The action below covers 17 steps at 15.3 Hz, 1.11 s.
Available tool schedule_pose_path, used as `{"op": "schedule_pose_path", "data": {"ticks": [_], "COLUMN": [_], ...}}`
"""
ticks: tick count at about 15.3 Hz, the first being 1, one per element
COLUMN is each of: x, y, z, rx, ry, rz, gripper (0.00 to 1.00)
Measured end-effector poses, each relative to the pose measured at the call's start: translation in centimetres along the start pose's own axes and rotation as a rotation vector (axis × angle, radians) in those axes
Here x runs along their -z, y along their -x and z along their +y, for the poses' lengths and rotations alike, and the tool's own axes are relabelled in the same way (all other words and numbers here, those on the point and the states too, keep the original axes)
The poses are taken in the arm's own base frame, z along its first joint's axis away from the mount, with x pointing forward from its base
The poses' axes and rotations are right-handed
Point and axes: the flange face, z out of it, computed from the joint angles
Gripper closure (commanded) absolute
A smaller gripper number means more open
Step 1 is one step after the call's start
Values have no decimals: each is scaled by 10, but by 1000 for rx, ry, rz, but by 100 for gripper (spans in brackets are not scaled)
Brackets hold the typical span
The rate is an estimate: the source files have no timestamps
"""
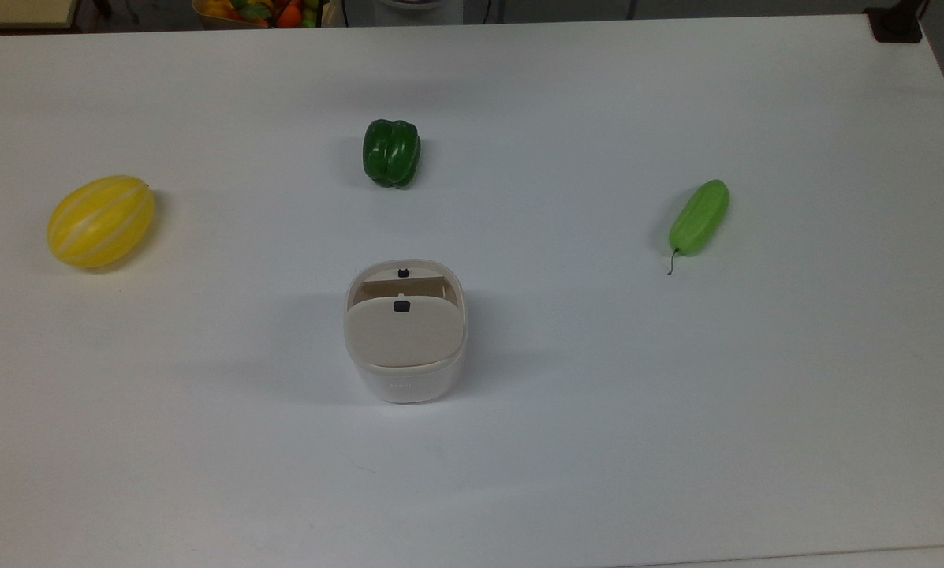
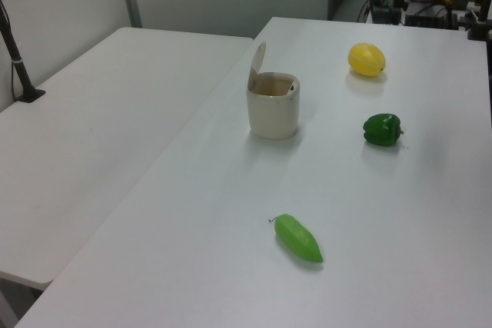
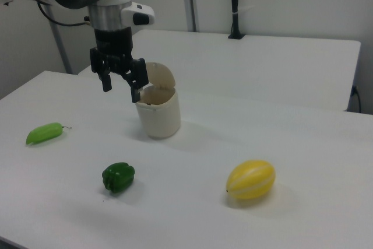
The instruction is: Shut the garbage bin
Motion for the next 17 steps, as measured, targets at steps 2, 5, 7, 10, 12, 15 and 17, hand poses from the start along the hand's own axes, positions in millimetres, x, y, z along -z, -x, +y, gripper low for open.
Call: {"op": "schedule_pose_path", "data": {"ticks": [2, 5, 7, 10, 12, 15, 17], "x": [0, -3, -4, -8, -11, -13, -14], "y": [0, 2, 1, -2, -4, -5, -6], "z": [0, 0, -1, -4, -7, -8, -10], "rx": [0, 0, -1, -24, -28, -27, -23], "ry": [0, -2, -2, 0, 1, 2, 2], "rz": [-3, -22, -25, -32, -38, -42, -43], "gripper": [0, 0, 0, 1, 25, 76, 100]}}
